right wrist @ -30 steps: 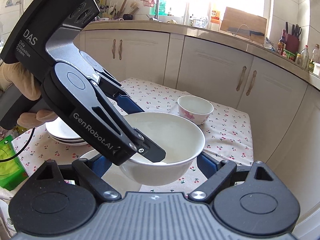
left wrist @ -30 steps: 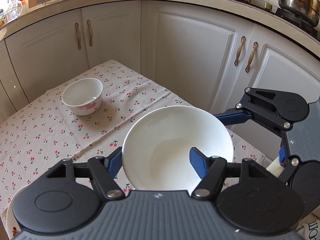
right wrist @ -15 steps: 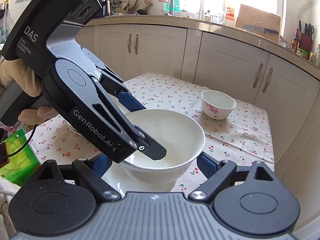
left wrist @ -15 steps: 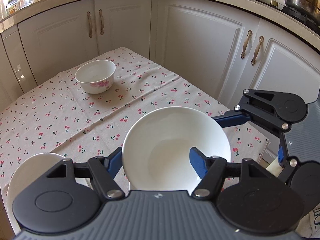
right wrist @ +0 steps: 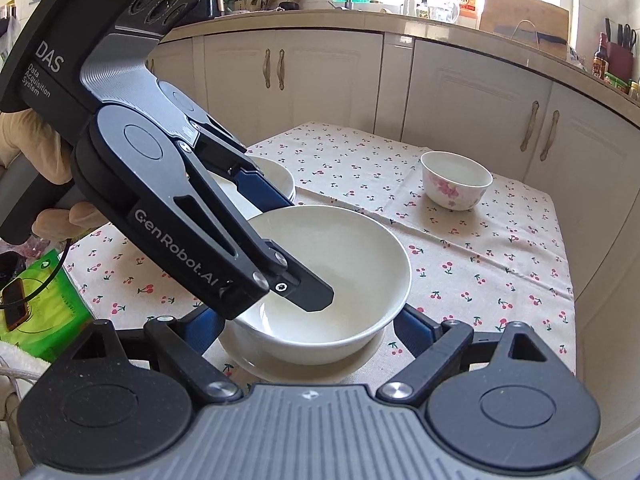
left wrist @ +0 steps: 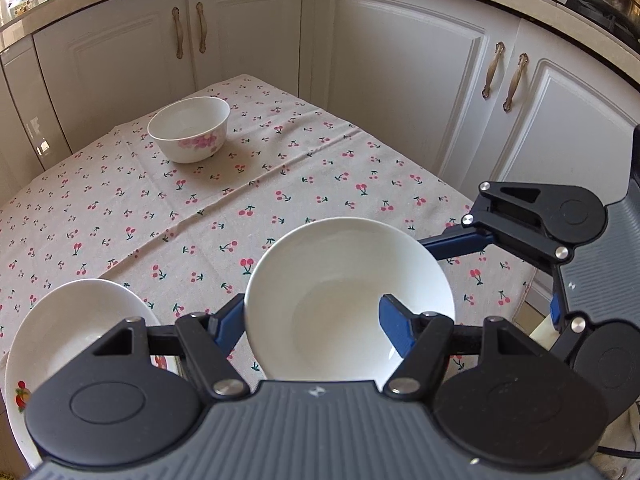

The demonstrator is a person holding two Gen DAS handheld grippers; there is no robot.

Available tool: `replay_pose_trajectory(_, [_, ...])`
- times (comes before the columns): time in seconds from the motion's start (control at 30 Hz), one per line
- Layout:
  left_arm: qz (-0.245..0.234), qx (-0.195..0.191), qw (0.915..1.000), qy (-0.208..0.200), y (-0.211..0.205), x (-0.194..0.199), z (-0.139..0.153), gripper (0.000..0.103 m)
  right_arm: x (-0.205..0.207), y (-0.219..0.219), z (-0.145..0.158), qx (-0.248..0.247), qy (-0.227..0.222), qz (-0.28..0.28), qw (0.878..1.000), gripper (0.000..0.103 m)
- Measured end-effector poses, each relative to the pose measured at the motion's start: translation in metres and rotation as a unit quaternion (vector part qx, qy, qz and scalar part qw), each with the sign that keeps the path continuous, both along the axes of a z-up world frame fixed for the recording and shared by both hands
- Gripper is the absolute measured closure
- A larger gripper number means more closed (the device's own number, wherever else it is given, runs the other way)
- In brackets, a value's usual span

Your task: Organize plates and bowls

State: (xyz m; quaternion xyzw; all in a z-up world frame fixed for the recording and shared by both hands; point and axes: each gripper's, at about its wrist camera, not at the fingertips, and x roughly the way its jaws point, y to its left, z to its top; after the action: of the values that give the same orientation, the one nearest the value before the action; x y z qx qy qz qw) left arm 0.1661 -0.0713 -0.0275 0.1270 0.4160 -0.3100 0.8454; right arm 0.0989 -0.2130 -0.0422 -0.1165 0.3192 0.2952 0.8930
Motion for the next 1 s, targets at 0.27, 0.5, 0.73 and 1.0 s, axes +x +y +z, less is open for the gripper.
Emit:
replay_pose_trajectory(0.27, [0.0,0.004,1.0,0.005,0.0003,-0.0005,-0.0041,0.033,-0.0005,0.0007,-0.0033,0.002,0.008,0.001,1.0,0.009])
replay_pose_trajectory(0.5, [-0.003,0.005,1.0,0.007,-0.0001,-0.0005,-0.0052,0.033,-0.0007,0.0006,-0.005,0.004,0.014,-0.002,1.0,0.009])
replay_pose_trajectory(0.73, [-0.002,0.006,0.9999,0.011,-0.0002,-0.001,-0.0083,0.033,-0.0014,0.0001,-0.0056,0.003,0.015,-0.002,1.0,0.009])
replay_pose_trajectory(1.0, [-0.002,0.006,0.9999,0.012,0.0004,-0.0001,-0.0101,0.031,-0.0024,0.0009,-0.0075,0.004,0.015,-0.001,1.0,0.009])
